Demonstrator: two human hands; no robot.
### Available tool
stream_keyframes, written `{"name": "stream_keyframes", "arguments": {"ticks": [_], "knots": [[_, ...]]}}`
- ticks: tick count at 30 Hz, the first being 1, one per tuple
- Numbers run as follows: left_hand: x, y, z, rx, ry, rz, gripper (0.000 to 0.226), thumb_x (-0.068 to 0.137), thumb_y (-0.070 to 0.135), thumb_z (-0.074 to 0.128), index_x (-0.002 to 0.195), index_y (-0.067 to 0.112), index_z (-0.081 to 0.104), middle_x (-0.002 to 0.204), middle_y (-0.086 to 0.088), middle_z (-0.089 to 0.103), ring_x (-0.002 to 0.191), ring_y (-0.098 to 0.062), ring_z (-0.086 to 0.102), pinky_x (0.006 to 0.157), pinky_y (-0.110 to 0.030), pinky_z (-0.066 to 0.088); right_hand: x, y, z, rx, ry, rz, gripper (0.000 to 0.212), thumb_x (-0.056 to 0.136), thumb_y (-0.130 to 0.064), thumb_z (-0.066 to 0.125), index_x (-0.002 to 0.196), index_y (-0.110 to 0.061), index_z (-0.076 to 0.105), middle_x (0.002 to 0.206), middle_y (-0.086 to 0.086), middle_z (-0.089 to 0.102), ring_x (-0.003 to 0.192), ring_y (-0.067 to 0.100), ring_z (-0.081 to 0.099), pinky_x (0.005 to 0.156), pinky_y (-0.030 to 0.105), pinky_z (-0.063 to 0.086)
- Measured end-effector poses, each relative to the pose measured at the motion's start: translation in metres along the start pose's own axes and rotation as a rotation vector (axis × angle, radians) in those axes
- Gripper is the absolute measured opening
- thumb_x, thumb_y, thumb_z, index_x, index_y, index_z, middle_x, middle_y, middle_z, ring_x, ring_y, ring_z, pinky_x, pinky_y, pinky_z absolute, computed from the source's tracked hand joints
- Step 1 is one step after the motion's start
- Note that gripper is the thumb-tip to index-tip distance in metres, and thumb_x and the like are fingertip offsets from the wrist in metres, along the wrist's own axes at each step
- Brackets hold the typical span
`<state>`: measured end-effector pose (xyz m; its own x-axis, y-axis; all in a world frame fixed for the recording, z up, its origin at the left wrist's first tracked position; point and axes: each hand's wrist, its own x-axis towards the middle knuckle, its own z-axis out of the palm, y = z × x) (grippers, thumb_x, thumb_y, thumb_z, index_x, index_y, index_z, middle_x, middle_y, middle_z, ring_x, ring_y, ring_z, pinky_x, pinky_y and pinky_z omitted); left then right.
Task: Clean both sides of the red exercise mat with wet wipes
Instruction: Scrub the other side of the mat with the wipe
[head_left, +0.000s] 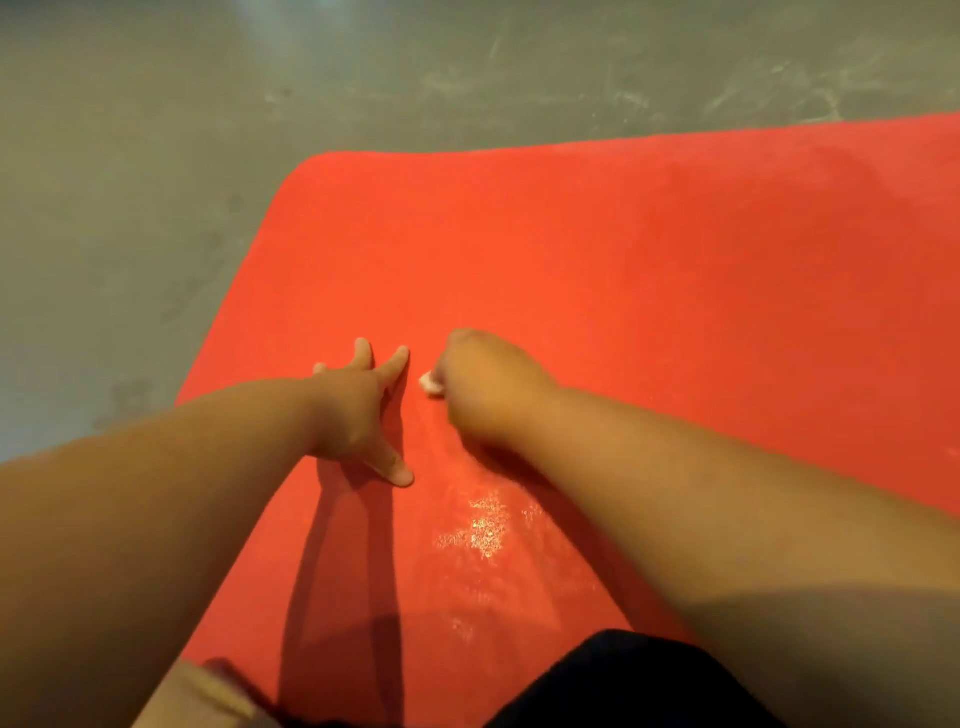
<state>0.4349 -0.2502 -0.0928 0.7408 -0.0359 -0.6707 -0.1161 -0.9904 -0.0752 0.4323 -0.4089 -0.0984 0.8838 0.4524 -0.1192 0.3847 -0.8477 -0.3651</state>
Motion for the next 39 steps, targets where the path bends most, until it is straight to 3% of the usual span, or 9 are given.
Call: {"name": "stream_keyframes", "arguments": {"ticks": [7, 10, 12, 16, 23, 26, 31, 35, 39], "knots": [[-0.007, 0.003, -0.005, 0.069, 0.064, 0.033, 0.139, 0.057, 0.057, 0.083, 0.151, 0.028, -0.015, 0.158, -0.017, -0.014, 0.144, -0.034, 0.021, 0.116, -0.045, 0.021, -0.013, 0.123, -0.036, -0.132, 0.239, 0.543, 0.035, 0.097, -0.026, 0.050, 0.103, 0.002, 0.069, 0.109, 0.027, 0.064, 0.103, 0.038, 0.060, 0.080, 0.037, 0.046], [-0.007, 0.002, -0.005, 0.080, 0.074, 0.035, 0.141, 0.055, 0.059, 0.084, 0.152, 0.028, -0.014, 0.159, -0.017, -0.012, 0.143, -0.034, 0.025, 0.115, -0.044, 0.025, -0.013, 0.076, -0.015, 0.038, 0.223, 0.454, 0.026, 0.094, -0.015, 0.052, 0.112, -0.007, 0.068, 0.115, 0.019, 0.064, 0.107, 0.030, 0.060, 0.081, 0.031, 0.045], [-0.006, 0.001, -0.005, 0.084, 0.081, 0.036, 0.141, 0.054, 0.058, 0.084, 0.152, 0.028, -0.013, 0.159, -0.017, -0.012, 0.142, -0.033, 0.026, 0.114, -0.045, 0.026, -0.010, 0.030, 0.003, 0.089, 0.164, 0.244, 0.027, 0.095, -0.018, 0.050, 0.114, -0.008, 0.066, 0.114, 0.015, 0.059, 0.108, 0.029, 0.057, 0.082, 0.030, 0.042], [-0.006, 0.000, -0.003, 0.074, 0.089, 0.042, 0.141, 0.052, 0.058, 0.085, 0.152, 0.028, -0.011, 0.159, -0.017, -0.010, 0.142, -0.034, 0.026, 0.115, -0.047, 0.025, -0.014, -0.005, 0.012, -0.004, -0.015, -0.025, 0.029, 0.098, -0.024, 0.046, 0.112, -0.007, 0.065, 0.099, 0.011, 0.049, 0.104, 0.029, 0.056, 0.076, 0.030, 0.038], [-0.001, -0.003, -0.001, 0.080, 0.102, 0.049, 0.142, 0.052, 0.059, 0.084, 0.152, 0.028, -0.011, 0.158, -0.019, -0.012, 0.142, -0.036, 0.024, 0.115, -0.047, 0.024, -0.032, 0.100, -0.026, -0.105, 0.251, 0.555, 0.029, 0.096, -0.022, 0.052, 0.107, -0.001, 0.069, 0.111, 0.025, 0.063, 0.103, 0.037, 0.060, 0.080, 0.037, 0.045], [-0.002, -0.001, -0.003, 0.087, 0.103, 0.052, 0.142, 0.052, 0.059, 0.085, 0.152, 0.028, -0.011, 0.158, -0.020, -0.011, 0.142, -0.036, 0.025, 0.115, -0.048, 0.025, -0.031, 0.046, -0.001, 0.024, 0.213, 0.405, 0.026, 0.094, -0.014, 0.049, 0.111, -0.007, 0.068, 0.115, 0.016, 0.060, 0.106, 0.031, 0.058, 0.080, 0.032, 0.042], [-0.006, 0.000, -0.004, 0.077, 0.088, 0.054, 0.139, 0.056, 0.058, 0.083, 0.152, 0.026, -0.011, 0.158, -0.019, -0.012, 0.143, -0.037, 0.021, 0.115, -0.049, 0.022, -0.035, -0.031, 0.026, -0.035, -0.024, -0.058, 0.011, 0.086, -0.019, 0.064, 0.096, -0.019, 0.070, 0.091, 0.007, 0.050, 0.091, 0.029, 0.060, 0.066, 0.029, 0.039], [-0.011, -0.001, 0.004, 0.070, 0.112, 0.075, 0.128, 0.064, 0.059, 0.078, 0.153, 0.025, -0.007, 0.159, -0.019, -0.009, 0.143, -0.039, 0.020, 0.118, -0.047, 0.017, -0.035, 0.030, 0.004, -0.079, 0.037, 0.230, 0.028, 0.095, -0.029, 0.053, 0.105, -0.007, 0.069, 0.106, 0.018, 0.065, 0.100, 0.031, 0.062, 0.072, 0.030, 0.043], [-0.026, -0.007, 0.014, 0.073, 0.103, 0.130, 0.113, 0.072, 0.054, 0.075, 0.154, 0.026, 0.002, 0.160, -0.017, -0.006, 0.143, -0.034, 0.024, 0.115, -0.037, 0.024, -0.058, 0.065, -0.014, -0.123, 0.199, 0.560, 0.029, 0.097, -0.022, 0.049, 0.104, -0.002, 0.069, 0.108, 0.023, 0.065, 0.102, 0.035, 0.062, 0.079, 0.036, 0.047]]}}
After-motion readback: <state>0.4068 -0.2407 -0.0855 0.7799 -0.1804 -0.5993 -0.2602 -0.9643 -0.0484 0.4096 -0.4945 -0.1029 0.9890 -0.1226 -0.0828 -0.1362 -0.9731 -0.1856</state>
